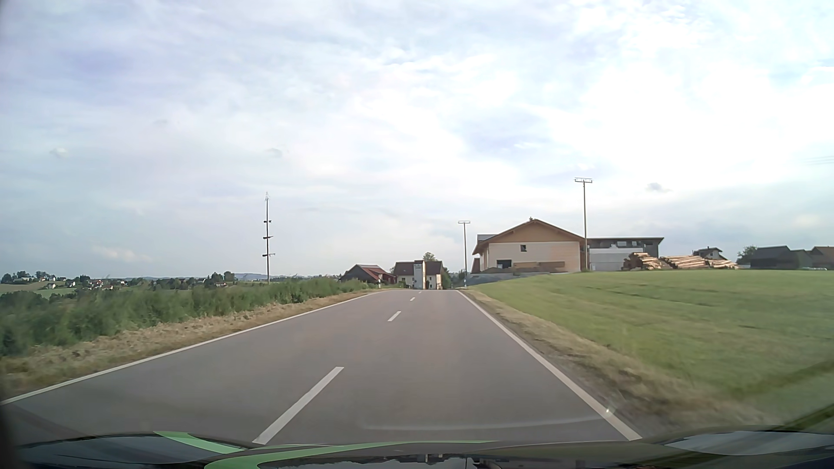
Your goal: Follow the waypoints while adhering to traffic rules and regulations
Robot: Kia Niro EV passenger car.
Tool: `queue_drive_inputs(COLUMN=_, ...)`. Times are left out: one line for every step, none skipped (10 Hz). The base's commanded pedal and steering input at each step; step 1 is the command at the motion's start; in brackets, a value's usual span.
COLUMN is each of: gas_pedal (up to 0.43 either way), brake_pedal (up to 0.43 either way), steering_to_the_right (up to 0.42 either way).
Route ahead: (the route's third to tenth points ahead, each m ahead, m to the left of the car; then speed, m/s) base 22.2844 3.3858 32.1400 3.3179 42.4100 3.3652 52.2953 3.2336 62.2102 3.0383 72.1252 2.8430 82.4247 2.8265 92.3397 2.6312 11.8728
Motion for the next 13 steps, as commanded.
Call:
queue_drive_inputs(gas_pedal=0.138, brake_pedal=0.0, steering_to_the_right=-0.001)
queue_drive_inputs(gas_pedal=0.138, brake_pedal=0.0, steering_to_the_right=-0.001)
queue_drive_inputs(gas_pedal=0.138, brake_pedal=0.0, steering_to_the_right=-0.001)
queue_drive_inputs(gas_pedal=0.138, brake_pedal=0.0, steering_to_the_right=-0.001)
queue_drive_inputs(gas_pedal=0.138, brake_pedal=0.0, steering_to_the_right=0.0)
queue_drive_inputs(gas_pedal=0.138, brake_pedal=0.0, steering_to_the_right=0.0)
queue_drive_inputs(gas_pedal=0.13, brake_pedal=0.0, steering_to_the_right=0.0)
queue_drive_inputs(gas_pedal=0.098, brake_pedal=0.0, steering_to_the_right=0.0)
queue_drive_inputs(gas_pedal=0.087, brake_pedal=0.0, steering_to_the_right=0.0)
queue_drive_inputs(gas_pedal=0.087, brake_pedal=0.0, steering_to_the_right=0.0)
queue_drive_inputs(gas_pedal=0.087, brake_pedal=0.0, steering_to_the_right=0.0)
queue_drive_inputs(gas_pedal=0.087, brake_pedal=0.0, steering_to_the_right=0.0)
queue_drive_inputs(gas_pedal=0.087, brake_pedal=0.0, steering_to_the_right=0.0)
